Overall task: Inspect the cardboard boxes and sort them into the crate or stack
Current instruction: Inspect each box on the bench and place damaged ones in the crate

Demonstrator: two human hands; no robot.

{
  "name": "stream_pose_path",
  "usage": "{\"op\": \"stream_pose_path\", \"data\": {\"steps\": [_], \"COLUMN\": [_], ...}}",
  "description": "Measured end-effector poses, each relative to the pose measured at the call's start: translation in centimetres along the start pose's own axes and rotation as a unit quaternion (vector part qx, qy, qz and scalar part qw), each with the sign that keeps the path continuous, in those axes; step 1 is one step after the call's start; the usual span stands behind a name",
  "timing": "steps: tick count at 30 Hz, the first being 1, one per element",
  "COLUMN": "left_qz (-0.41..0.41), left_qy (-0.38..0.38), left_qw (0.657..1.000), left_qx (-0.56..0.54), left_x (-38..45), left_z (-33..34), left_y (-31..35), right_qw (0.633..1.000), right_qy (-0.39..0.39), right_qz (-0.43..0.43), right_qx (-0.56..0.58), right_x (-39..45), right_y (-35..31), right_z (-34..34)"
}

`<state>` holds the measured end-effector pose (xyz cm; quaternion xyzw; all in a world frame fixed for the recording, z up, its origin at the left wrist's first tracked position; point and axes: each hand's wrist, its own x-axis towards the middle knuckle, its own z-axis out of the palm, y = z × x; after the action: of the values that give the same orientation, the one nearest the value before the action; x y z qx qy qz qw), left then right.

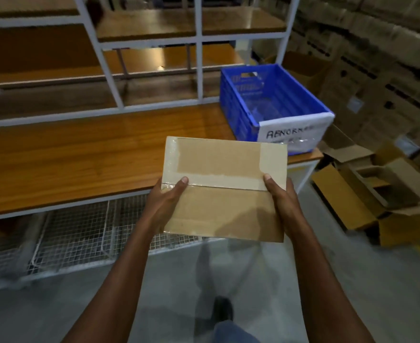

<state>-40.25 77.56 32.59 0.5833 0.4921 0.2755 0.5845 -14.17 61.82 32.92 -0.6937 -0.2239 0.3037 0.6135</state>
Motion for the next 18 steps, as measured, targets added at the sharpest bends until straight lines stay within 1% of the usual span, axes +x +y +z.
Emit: {"op": "stream_pose_path", "data": {"steps": [3,7,10,13,15,18], "left_qz": [-0.014,-0.059,-0.072,-0.056,-0.053,-0.055], "left_qy": [0.036,0.082,0.076,0.082,0.067,0.047], "left_qw": [0.999,0.993,0.99,0.992,0.994,0.997], "left_qx": [0.001,0.056,0.093,0.073,0.069,0.02], "left_x": [1.9,4.2,5.9,7.9,9.7,13.2], "left_z": [-1.4,-2.8,-3.8,-5.3,-6.6,-9.1], "left_y": [1.0,2.5,3.6,4.4,4.7,4.1], "right_qw": [0.999,0.993,0.988,0.987,0.985,0.981], "right_qy": [-0.048,-0.118,-0.147,-0.156,-0.162,-0.173], "right_qz": [0.004,0.026,0.03,0.041,0.048,0.07], "right_qx": [-0.007,-0.004,-0.022,-0.028,-0.04,-0.06], "right_x": [4.0,9.3,11.4,13.4,14.9,17.5], "right_y": [-1.6,-2.6,-4.4,-5.7,-6.2,-6.7], "right_z": [2.1,4.2,6.7,9.2,11.0,13.7]}}
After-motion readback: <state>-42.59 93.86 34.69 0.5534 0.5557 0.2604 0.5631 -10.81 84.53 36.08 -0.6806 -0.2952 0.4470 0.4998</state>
